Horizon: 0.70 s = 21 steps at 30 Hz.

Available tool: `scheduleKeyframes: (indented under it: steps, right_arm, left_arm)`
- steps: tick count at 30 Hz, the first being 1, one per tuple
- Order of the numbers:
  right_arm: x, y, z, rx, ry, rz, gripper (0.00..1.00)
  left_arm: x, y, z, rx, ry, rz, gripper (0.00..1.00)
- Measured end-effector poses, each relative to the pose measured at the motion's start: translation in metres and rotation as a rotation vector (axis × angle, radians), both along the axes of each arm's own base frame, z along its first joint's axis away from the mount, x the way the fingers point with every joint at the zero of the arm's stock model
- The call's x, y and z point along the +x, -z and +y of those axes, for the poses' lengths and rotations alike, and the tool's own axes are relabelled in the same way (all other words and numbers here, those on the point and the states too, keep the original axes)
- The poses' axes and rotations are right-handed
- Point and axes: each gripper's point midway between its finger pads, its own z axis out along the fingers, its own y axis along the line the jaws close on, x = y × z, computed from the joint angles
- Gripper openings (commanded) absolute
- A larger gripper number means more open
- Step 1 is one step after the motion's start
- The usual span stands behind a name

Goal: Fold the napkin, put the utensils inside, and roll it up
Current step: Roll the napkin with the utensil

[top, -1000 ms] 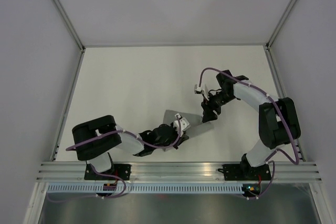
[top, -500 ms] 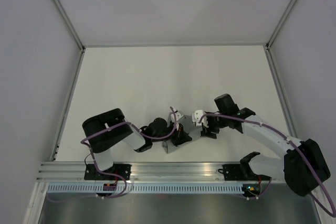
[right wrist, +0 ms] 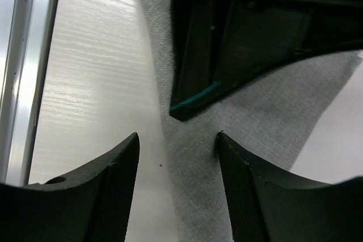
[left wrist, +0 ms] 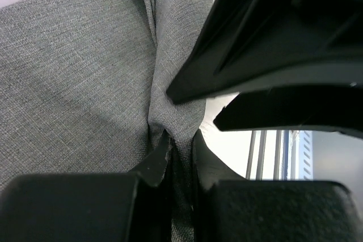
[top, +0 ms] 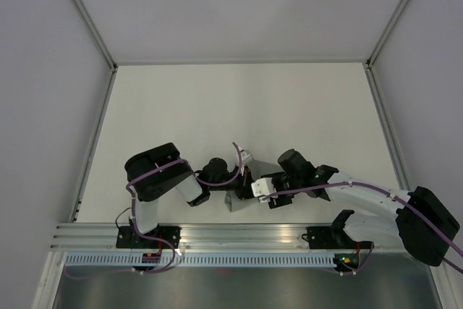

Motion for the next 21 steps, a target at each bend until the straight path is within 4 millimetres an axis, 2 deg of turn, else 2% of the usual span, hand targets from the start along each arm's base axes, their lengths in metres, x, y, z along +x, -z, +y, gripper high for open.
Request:
scheduleKeyframes:
  steps: [4, 6, 7, 11, 17, 21]
  right_arm:
    - [-0.005, 0.013, 0.001, -0.043, -0.024, -0.014, 0.51]
    - [-0.002, 0.014, 0.003, -0.045, -0.021, -0.032, 0.45]
    - [-0.001, 0.015, 0.004, -0.046, -0.019, -0.038, 0.39]
    - [0.001, 0.018, 0.005, -0.054, -0.008, -0.039, 0.24]
    - [0.004, 0.021, 0.01, -0.057, -0.003, -0.033, 0.16]
    - [0.008, 0.022, 0.016, -0.072, 0.011, -0.007, 0.14]
  left_arm:
    - [-0.002, 0.0, 0.002, -0.013, 0.018, 0.029, 0.02]
    - [-0.002, 0.0, 0.003, -0.016, 0.025, 0.04, 0.08]
    - [-0.002, 0.0, 0.003, -0.017, 0.026, 0.044, 0.11]
    - [-0.002, 0.001, 0.005, -0.016, 0.032, 0.056, 0.32]
    - [0.002, -0.001, 0.013, 0.026, 0.014, 0.085, 0.43]
    - [0.006, -0.003, 0.021, 0.085, -0.005, 0.102, 0.43]
